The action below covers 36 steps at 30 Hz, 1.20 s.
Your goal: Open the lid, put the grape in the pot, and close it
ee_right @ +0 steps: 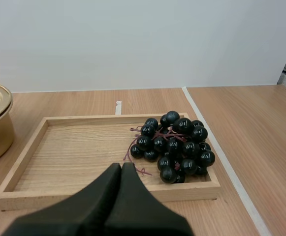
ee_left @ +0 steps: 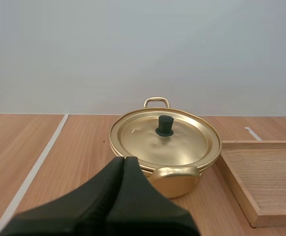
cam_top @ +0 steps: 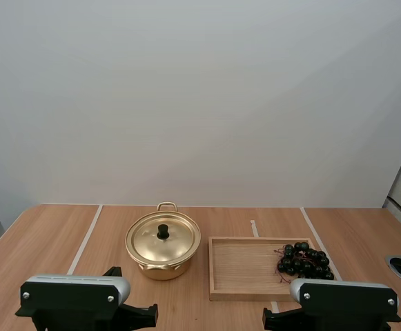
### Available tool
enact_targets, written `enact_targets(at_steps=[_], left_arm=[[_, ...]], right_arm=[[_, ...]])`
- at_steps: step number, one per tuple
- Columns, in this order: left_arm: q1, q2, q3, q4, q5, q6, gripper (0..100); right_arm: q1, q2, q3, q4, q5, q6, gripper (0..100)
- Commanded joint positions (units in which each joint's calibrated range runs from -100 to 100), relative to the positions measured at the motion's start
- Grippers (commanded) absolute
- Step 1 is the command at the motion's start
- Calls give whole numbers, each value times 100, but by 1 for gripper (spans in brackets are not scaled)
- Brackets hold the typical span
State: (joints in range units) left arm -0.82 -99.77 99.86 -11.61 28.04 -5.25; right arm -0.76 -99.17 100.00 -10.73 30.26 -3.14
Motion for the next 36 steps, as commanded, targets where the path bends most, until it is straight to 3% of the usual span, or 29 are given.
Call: enact_targets(at_steps=[1,20,27,30,36], left_arm=[[7,-23,14,36,-88,-61,0],[7,-23,14,36,-88,-61,0],[7,-23,-366,211,-1,-61,0],[7,-23,-1263,506,747,-61,0],[7,-23,-3139,771,3121,-61,0]], right_arm=[[-18,11,0,2,-104,16,0],[-18,11,0,22,-117,16,0],[-18,11,-76,477,-124,61,0],[-18,11,-886,615,153,61,0],[-18,26,-2849,487,2556,52,0]])
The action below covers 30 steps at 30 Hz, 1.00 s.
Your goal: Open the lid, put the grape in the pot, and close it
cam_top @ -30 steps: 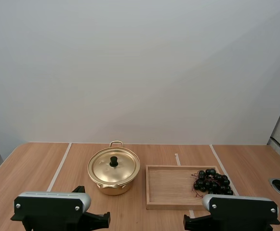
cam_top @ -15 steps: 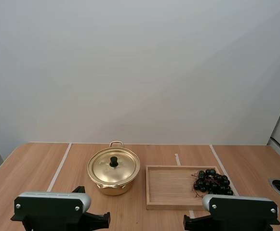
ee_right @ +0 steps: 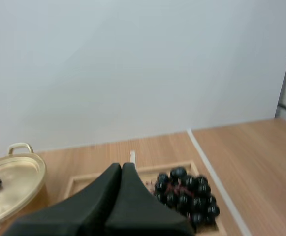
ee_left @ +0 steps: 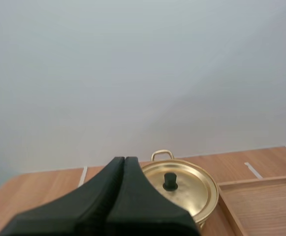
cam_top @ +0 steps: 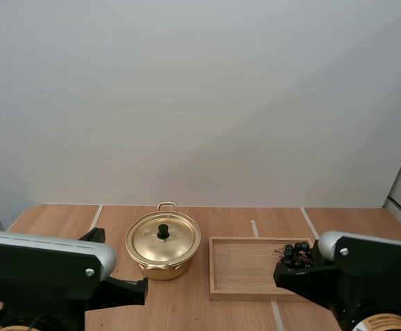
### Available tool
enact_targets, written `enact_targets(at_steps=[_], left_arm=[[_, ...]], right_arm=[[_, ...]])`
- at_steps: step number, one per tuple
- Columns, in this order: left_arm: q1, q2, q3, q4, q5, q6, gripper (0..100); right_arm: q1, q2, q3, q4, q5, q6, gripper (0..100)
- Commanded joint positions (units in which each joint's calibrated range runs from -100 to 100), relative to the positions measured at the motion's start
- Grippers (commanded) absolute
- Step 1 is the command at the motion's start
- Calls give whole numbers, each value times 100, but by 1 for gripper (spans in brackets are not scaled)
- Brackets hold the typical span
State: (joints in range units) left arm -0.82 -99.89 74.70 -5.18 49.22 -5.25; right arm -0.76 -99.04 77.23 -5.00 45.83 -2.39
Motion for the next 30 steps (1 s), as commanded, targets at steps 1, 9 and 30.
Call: enact_targets(at_steps=[1,9,30], left_arm=[[7,-11,-899,117,1322,-61,0],[7,-11,-1904,141,2042,-61,0],[10,1996,-1954,-215,2138,591,100]], right_arm=[[-18,13,-819,-125,1411,-23,0],[-18,13,-1553,-189,2580,-23,0],[-18,253,-1597,-1081,2272,94,100]])
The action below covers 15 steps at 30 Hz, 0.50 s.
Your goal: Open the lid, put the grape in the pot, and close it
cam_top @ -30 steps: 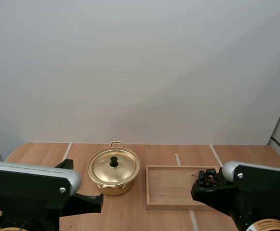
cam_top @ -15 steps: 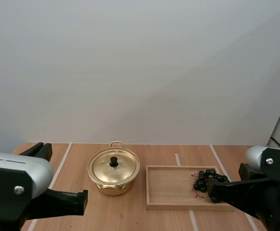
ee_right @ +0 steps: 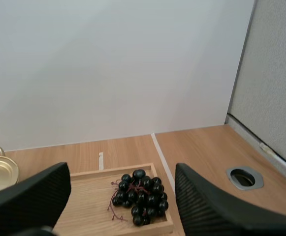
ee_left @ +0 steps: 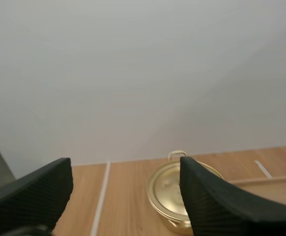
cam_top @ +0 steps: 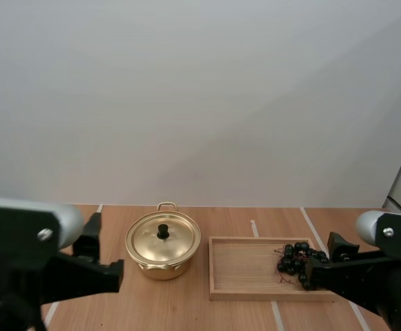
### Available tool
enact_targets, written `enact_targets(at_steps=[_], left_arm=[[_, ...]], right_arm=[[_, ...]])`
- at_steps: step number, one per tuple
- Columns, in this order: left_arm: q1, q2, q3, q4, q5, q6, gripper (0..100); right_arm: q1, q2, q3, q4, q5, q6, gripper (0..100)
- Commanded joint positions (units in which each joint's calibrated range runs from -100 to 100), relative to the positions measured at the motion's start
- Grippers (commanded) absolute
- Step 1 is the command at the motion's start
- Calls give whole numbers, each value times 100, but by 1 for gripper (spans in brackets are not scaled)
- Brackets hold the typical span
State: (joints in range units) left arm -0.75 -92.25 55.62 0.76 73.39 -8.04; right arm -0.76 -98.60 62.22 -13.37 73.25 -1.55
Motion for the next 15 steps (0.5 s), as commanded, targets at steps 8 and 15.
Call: enact_targets(at_steps=[8,15], left_arm=[[3,4681,-837,-1620,-183,2837,100],[3,7044,-1795,-1746,-201,3327,100]], right_arm=[[-18,1532,-95,-349,-105,3,100],[-18,2520,-95,-286,783,-66,100]])
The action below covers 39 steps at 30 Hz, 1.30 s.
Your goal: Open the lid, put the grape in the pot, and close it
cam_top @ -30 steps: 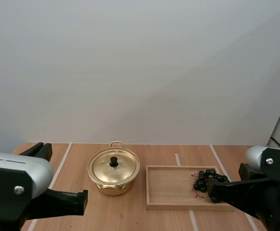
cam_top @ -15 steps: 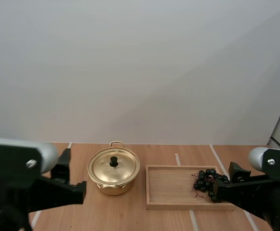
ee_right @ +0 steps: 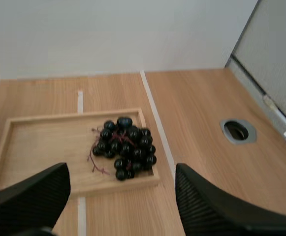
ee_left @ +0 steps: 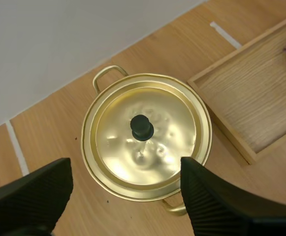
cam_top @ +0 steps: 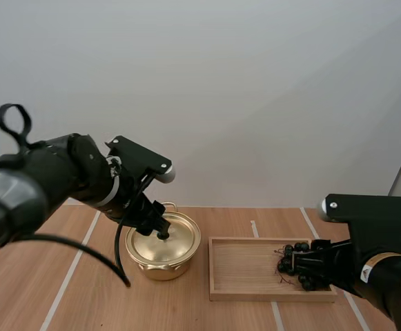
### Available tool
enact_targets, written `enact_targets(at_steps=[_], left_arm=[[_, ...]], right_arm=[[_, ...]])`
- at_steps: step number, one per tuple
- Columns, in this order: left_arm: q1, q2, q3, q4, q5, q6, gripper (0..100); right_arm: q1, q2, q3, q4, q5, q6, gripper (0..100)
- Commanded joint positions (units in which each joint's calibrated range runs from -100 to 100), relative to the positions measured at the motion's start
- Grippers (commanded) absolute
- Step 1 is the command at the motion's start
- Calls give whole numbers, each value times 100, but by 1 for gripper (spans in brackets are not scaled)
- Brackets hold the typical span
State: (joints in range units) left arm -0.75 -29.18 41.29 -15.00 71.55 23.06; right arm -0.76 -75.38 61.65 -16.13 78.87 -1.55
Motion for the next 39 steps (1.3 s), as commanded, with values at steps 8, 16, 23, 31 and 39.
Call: enact_targets(at_steps=[8,16,23,31,39], left_arm=[[-224,2148,-993,-311,198,543,100],[-290,2892,-1252,-181,33,543,100],[-290,3228,-1410,-181,2,533,100],[-290,3192,-1630,-181,562,392,1],[-290,2123,-2116,-181,1099,225,0]], right_arm=[[-18,370,-38,49,222,-140,100],[-18,370,-38,49,222,-140,100],[-18,370,-38,48,222,-149,100],[-18,382,-38,-19,222,-256,100],[-18,916,-38,-812,-436,-180,100]])
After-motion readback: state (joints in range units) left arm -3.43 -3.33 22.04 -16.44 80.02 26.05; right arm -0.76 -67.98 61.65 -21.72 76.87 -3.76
